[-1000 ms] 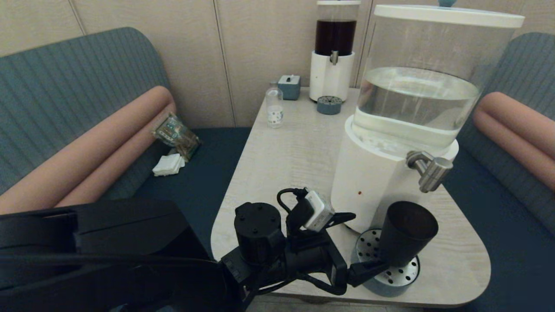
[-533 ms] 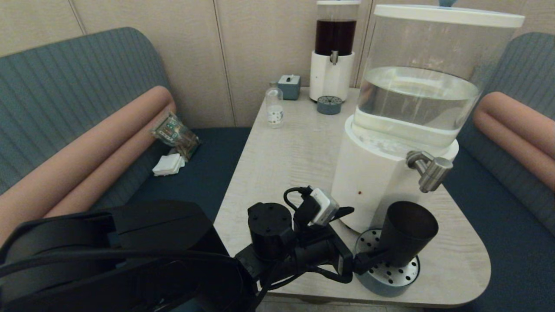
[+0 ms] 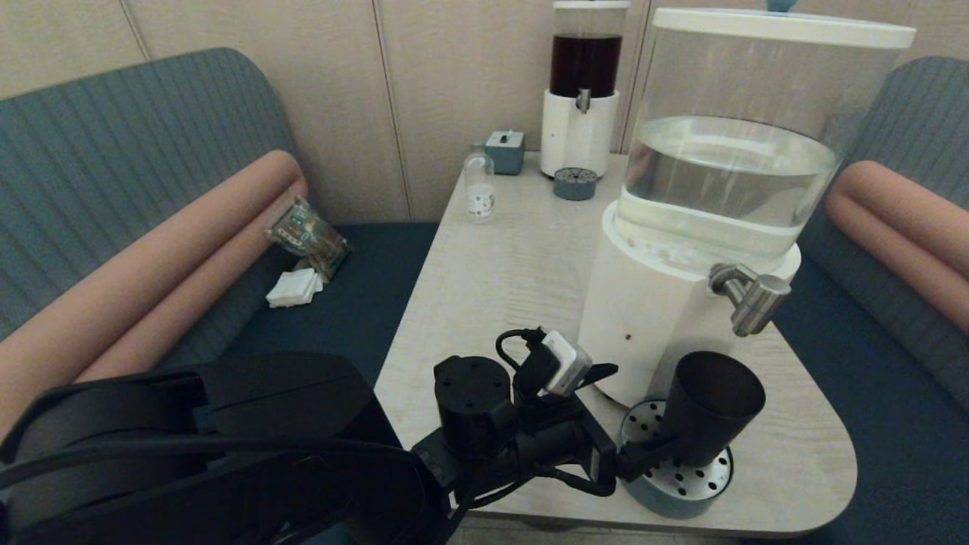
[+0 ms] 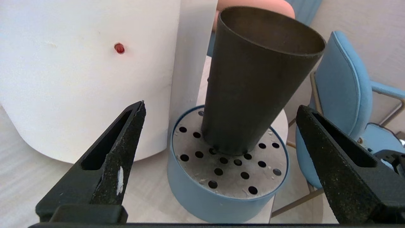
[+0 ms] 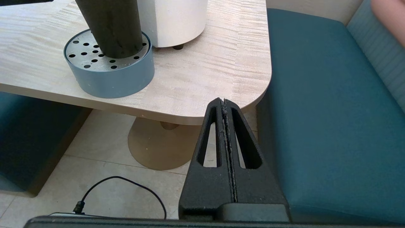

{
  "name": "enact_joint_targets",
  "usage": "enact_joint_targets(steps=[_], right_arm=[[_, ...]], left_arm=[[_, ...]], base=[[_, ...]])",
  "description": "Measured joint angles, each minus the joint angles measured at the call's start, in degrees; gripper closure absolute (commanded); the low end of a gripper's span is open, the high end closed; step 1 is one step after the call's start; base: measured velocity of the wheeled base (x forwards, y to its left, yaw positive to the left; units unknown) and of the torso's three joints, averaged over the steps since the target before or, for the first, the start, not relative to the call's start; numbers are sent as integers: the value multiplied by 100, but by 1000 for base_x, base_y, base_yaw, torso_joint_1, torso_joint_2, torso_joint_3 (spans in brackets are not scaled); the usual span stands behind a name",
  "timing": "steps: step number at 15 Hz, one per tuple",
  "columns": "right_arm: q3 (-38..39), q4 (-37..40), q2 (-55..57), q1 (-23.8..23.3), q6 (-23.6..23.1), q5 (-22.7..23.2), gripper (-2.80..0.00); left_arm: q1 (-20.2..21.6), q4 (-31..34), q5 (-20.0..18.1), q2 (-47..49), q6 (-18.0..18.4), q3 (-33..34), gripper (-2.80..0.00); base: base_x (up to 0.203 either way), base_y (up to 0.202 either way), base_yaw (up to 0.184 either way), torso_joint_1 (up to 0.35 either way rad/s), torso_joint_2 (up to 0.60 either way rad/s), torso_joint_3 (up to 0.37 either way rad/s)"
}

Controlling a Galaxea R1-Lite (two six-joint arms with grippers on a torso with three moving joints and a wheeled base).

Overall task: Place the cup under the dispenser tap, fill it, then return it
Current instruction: Place the cup next to the water dispenser

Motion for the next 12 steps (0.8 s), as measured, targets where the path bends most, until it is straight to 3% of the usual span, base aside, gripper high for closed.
enact_joint_targets(steps=[12], right_arm=[[0,1,0,0,-1,0,0]], left_arm=[[10,5,72,254,-9,-353,-280]], base=[[0,0,0,0,0,0]])
